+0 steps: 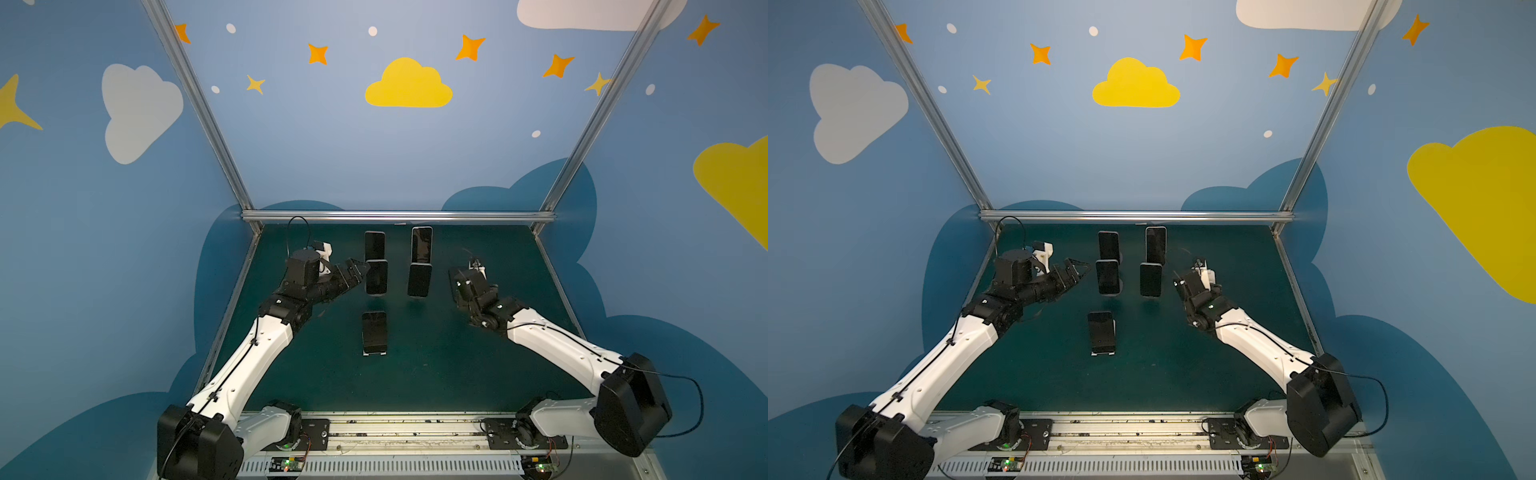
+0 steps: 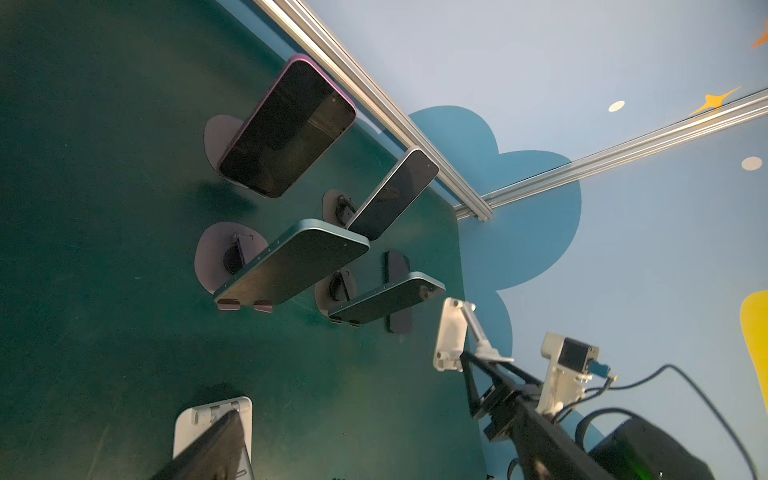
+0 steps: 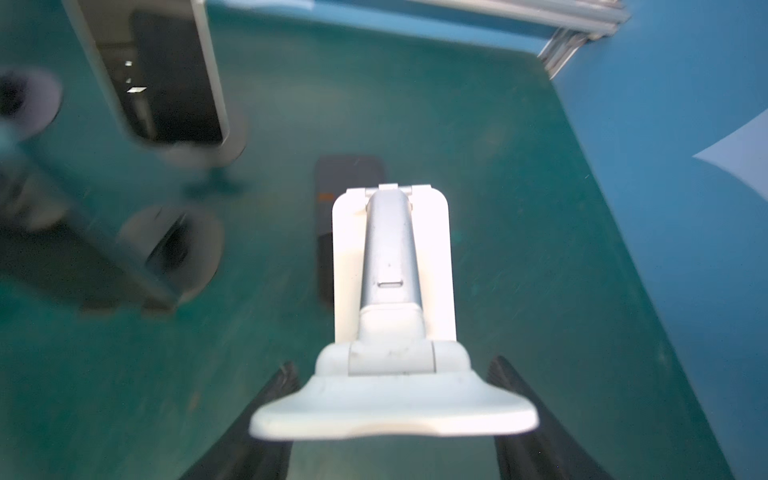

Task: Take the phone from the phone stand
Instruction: 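Carry the white stand farther from the robot and set it down there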

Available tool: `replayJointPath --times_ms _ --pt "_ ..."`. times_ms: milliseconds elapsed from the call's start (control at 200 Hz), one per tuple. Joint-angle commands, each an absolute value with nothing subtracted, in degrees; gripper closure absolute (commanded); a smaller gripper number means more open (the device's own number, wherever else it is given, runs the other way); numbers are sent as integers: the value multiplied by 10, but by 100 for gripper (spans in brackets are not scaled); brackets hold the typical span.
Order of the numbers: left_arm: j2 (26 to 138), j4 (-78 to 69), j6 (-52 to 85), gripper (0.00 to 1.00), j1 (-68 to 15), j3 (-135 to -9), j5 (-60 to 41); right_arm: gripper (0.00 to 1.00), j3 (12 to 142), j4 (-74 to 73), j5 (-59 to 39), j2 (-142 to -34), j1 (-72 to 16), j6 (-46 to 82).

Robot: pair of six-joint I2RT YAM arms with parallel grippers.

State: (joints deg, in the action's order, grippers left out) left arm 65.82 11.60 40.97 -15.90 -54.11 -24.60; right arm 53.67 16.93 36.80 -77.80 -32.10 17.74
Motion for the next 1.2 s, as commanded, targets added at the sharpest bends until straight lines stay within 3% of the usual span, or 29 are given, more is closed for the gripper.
replayJointPath --times_ms 0,250,561,1192 --pt "663 119 402 0 -161 -553 -250 41 597 104 306 -813 -253 128" --pt "651 97 406 0 -161 -541 -253 40 712 120 209 -939 -134 86" --pt "668 92 411 0 -161 -543 -265 41 866 176 75 -1098 -75 51" --pt "701 93 403 0 -160 -542 -253 38 1123 365 55 -1308 -48 0"
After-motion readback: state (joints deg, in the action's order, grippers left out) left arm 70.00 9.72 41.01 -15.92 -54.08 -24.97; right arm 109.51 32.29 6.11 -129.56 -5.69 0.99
